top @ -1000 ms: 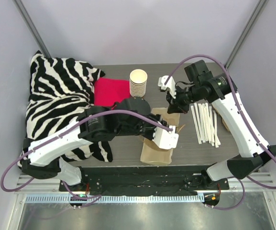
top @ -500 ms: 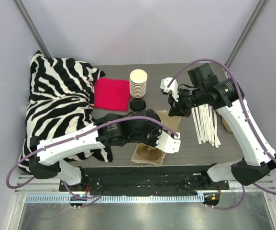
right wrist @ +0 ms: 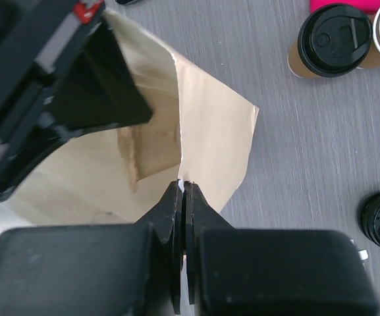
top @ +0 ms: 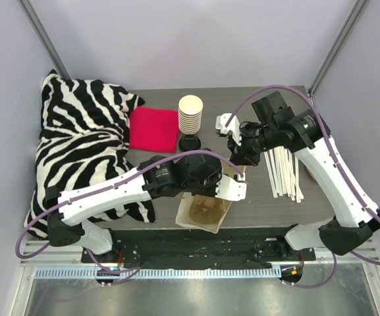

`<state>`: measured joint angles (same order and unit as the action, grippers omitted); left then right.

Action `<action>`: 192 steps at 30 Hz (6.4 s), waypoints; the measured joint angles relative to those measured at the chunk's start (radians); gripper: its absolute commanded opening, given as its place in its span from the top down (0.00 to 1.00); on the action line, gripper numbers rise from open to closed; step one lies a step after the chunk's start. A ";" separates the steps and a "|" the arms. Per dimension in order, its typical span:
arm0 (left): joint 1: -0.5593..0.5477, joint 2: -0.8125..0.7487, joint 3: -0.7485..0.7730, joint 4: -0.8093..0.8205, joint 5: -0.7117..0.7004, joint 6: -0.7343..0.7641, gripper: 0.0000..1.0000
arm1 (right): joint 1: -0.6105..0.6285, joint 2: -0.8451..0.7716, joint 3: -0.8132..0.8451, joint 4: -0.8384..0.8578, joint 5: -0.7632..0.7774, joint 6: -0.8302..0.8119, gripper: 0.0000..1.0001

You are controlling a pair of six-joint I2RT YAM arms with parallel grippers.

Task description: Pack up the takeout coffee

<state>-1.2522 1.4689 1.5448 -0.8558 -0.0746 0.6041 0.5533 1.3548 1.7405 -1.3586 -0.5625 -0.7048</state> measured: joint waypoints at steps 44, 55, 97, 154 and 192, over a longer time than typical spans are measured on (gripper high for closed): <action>0.070 0.042 0.175 -0.026 0.171 -0.096 0.36 | 0.007 0.004 -0.032 0.008 -0.026 -0.028 0.99; 0.075 -0.099 0.219 0.026 0.203 -0.142 0.18 | 0.008 -0.042 -0.174 0.061 0.024 -0.014 0.99; 0.596 0.247 -0.026 0.288 -0.065 -0.855 0.16 | -0.462 -0.225 -0.410 0.213 0.236 0.258 0.99; 0.573 0.434 0.030 0.355 -0.115 -0.867 0.18 | -0.464 -0.202 -0.310 0.110 0.211 0.232 0.99; 0.549 0.434 0.029 0.354 -0.121 -0.866 0.13 | -0.464 -0.189 -0.308 0.103 0.189 0.227 0.99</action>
<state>-0.7029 1.9030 1.5742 -0.5014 -0.1951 -0.2619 0.0895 1.1656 1.4326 -1.2556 -0.3737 -0.4774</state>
